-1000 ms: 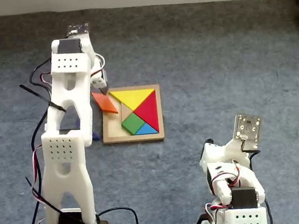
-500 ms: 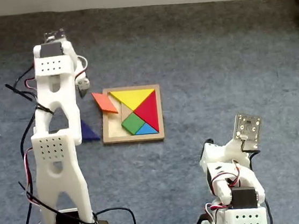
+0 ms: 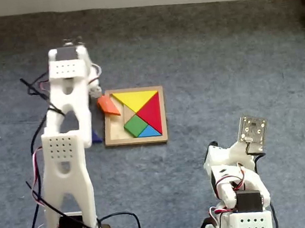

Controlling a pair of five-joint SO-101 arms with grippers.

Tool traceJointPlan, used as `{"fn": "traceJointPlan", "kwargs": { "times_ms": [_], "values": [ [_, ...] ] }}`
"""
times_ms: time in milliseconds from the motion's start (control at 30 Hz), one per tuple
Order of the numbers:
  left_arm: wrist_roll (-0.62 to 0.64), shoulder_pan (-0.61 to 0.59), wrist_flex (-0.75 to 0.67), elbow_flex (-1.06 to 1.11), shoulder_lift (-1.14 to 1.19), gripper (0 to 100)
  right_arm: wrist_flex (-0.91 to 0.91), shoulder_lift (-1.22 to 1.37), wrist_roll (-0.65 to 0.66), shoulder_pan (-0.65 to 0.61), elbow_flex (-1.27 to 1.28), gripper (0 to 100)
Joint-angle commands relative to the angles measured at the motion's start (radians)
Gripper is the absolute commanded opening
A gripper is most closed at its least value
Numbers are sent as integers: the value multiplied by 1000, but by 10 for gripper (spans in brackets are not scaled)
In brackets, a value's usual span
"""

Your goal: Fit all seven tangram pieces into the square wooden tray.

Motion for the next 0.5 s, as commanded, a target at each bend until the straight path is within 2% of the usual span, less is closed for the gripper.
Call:
{"fn": "traceJointPlan", "kwargs": {
  "times_ms": [0, 233, 467],
  "values": [
    [-23, 77, -2, -39, -18, 56, 4, 7, -9, 12, 127, 217],
    [-26, 165, -6, -41, -19, 56, 4, 7, -9, 12, 127, 217],
    [-25, 127, 18, -79, -50, 56, 4, 7, -9, 12, 127, 217]
  ]
}}
